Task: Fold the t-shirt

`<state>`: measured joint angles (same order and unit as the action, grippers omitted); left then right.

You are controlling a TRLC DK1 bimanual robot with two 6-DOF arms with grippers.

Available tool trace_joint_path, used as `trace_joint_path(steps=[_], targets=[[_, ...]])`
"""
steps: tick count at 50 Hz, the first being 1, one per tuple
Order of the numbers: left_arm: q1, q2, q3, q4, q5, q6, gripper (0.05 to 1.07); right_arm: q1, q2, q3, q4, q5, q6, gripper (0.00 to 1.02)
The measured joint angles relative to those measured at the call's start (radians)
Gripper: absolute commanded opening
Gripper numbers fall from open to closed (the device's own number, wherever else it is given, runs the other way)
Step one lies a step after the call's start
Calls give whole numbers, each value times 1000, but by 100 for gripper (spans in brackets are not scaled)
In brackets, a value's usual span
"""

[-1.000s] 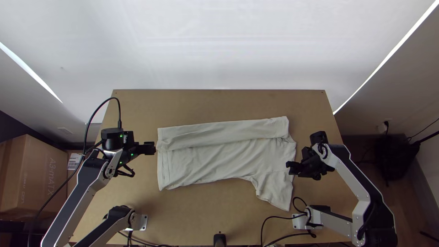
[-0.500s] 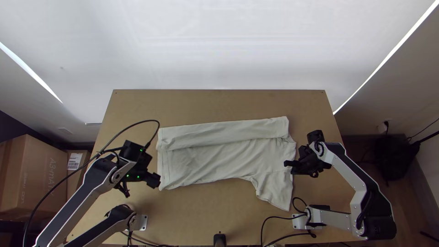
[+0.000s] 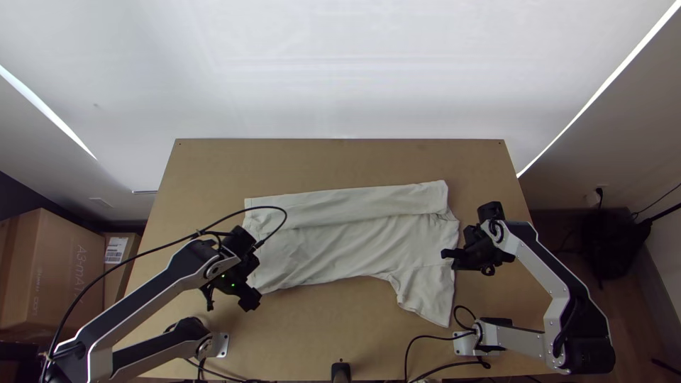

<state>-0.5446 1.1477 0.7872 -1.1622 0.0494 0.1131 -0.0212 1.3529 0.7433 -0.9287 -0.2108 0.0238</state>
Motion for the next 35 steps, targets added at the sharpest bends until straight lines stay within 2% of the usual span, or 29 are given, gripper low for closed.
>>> trace_joint_path(steps=[16,22,35], targets=[[-34,64,0,2,27,-5,100,-17,-1,11,0,-6,-3,2],[-34,65,0,13,30,-7,91,-19,-1,11,0,-6,-3,2],[-34,90,-14,74,49,-8,87,-19,-14,11,0,-6,-3,2]])
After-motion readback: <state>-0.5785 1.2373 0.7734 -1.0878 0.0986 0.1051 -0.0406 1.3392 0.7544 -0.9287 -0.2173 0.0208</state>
